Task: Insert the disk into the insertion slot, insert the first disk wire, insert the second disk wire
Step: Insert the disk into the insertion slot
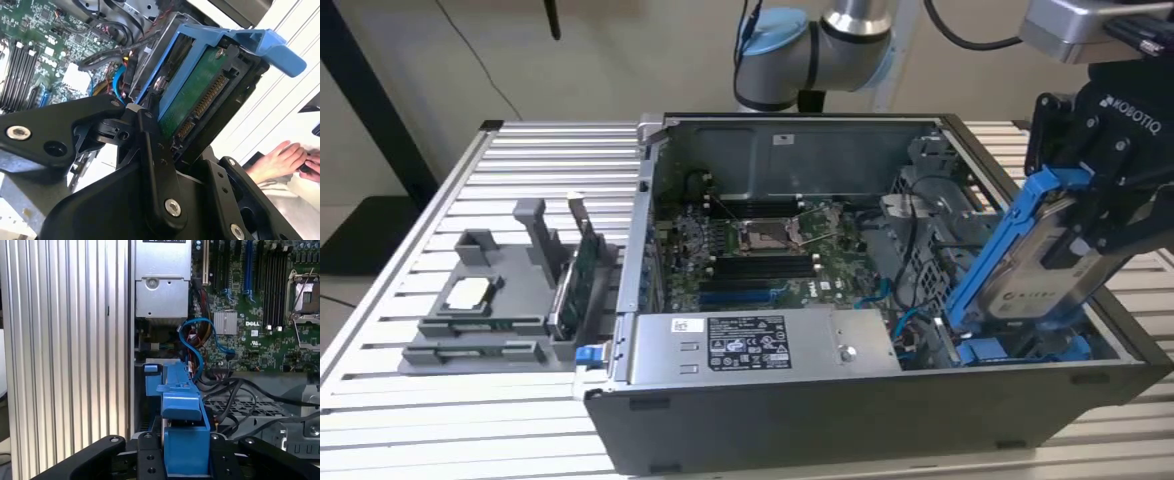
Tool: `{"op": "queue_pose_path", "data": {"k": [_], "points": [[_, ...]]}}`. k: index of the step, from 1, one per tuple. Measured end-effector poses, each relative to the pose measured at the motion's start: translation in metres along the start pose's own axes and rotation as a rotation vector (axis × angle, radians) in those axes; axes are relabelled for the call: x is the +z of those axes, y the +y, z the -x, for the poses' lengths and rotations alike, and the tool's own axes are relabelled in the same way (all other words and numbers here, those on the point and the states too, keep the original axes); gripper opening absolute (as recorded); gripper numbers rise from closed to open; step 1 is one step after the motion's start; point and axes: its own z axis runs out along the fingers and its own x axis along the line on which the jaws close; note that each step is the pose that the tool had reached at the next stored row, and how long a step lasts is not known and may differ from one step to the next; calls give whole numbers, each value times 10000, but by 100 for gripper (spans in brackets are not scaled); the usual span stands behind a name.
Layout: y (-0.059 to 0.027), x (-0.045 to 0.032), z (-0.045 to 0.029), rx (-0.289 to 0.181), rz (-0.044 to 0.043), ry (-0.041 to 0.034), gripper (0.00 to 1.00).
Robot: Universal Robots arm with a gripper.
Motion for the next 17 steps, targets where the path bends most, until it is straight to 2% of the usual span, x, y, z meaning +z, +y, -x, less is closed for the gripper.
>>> {"op": "queue_pose_path", "data": {"k": [11, 17], "points": [[-26, 98, 1, -2, -3, -5, 33], [-37, 138, 4, -1, -3, -52, 33]]}}
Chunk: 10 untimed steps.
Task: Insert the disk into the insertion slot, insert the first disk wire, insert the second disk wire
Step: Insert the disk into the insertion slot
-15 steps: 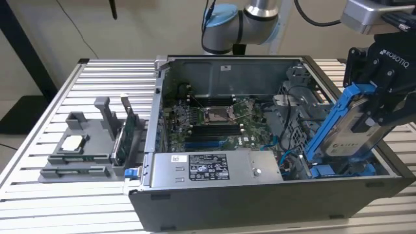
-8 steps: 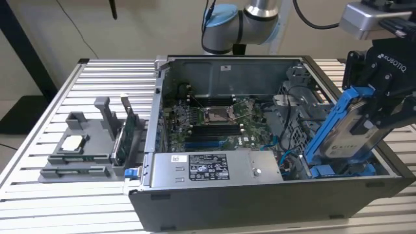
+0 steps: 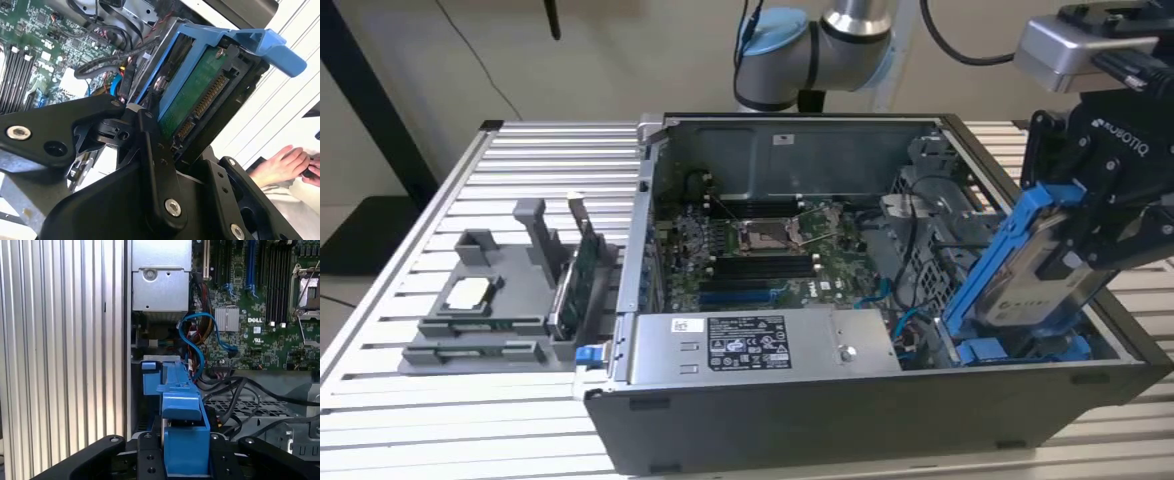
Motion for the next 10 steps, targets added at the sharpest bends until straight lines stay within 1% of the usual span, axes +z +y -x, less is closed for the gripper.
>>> {"op": "queue_pose_path", "data": {"k": [5, 10], "points": [[-10, 44, 0, 1, -1, -24, 33], [-10, 108, 1, 2, 0, -78, 33]]}}
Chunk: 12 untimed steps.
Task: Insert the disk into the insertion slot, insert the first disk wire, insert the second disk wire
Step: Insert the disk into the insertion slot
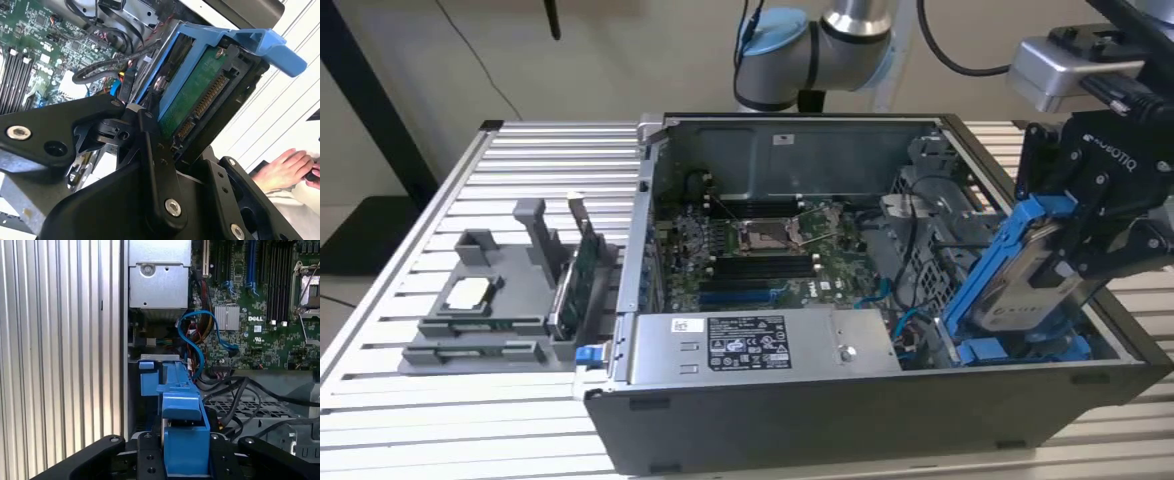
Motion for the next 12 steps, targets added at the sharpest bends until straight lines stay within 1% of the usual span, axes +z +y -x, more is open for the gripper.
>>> {"op": "queue_pose_path", "data": {"k": [5, 9, 12], "points": [[1, 72, 0, 1, 0, -54, 33], [1, 137, 0, 1, 0, -63, 33], [1, 142, 0, 1, 0, -61, 33]]}}
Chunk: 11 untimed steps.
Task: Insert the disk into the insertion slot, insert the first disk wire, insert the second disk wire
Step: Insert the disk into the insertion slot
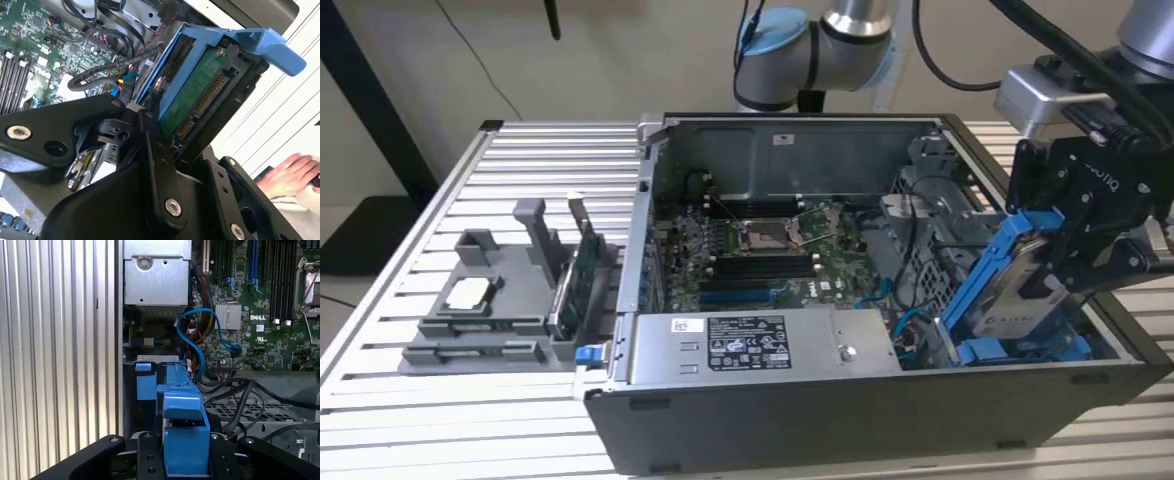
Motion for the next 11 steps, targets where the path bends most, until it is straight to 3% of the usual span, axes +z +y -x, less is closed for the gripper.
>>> {"op": "queue_pose_path", "data": {"k": [6, 9, 11], "points": [[-2, 2, 0, -1, -1, -3, 34], [-2, 1, 0, -1, -1, -2, 47], [-1, -6, 0, 0, 0, -4, 47]]}}
